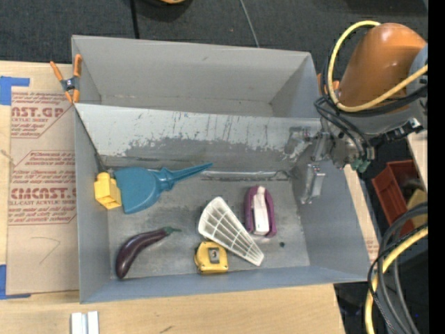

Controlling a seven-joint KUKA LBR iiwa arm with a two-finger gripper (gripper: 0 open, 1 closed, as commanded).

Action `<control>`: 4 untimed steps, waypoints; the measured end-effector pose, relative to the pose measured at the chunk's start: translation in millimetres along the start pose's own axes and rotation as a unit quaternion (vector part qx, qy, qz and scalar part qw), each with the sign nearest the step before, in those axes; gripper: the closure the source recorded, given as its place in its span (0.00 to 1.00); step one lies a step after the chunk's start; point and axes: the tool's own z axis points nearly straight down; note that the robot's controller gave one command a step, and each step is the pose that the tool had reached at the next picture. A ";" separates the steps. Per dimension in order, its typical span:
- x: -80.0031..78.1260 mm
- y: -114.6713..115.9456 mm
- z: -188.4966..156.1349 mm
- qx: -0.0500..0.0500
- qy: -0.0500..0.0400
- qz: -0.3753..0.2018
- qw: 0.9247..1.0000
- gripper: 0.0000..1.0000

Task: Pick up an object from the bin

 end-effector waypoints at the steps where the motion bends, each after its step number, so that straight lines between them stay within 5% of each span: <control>1: -1.3 0.4 -5.0 0.001 -0.004 -0.001 1.000 0.00; 3: 22.7 38.9 88.3 0.001 -0.006 -0.053 0.999 0.00; 4: 31.2 89.6 109.3 0.001 -0.003 -0.059 0.998 0.00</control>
Offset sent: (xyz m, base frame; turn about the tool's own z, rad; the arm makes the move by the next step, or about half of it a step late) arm -0.0312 0.0391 -0.1008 -0.2678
